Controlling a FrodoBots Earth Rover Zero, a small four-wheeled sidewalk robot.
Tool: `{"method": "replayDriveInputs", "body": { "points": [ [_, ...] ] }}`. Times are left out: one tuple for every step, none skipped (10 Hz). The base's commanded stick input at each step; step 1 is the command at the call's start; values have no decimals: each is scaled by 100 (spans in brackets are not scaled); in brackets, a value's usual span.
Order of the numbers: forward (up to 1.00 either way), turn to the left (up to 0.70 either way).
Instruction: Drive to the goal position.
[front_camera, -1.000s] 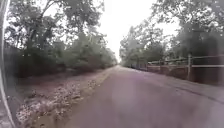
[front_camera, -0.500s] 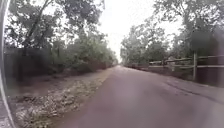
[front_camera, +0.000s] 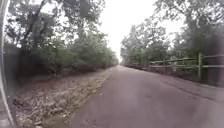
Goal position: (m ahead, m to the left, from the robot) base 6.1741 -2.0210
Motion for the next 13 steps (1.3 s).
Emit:
{"method": "replayDriveInputs", "body": {
  "points": [
    [70,-2],
    [70,-16],
    [70,-25],
    [70,-13],
    [70,-1],
    [70,0],
    [70,0],
    [70,0],
    [70,0],
    [70,0],
    [70,0],
    [70,0],
    [70,0]
  ]
}}
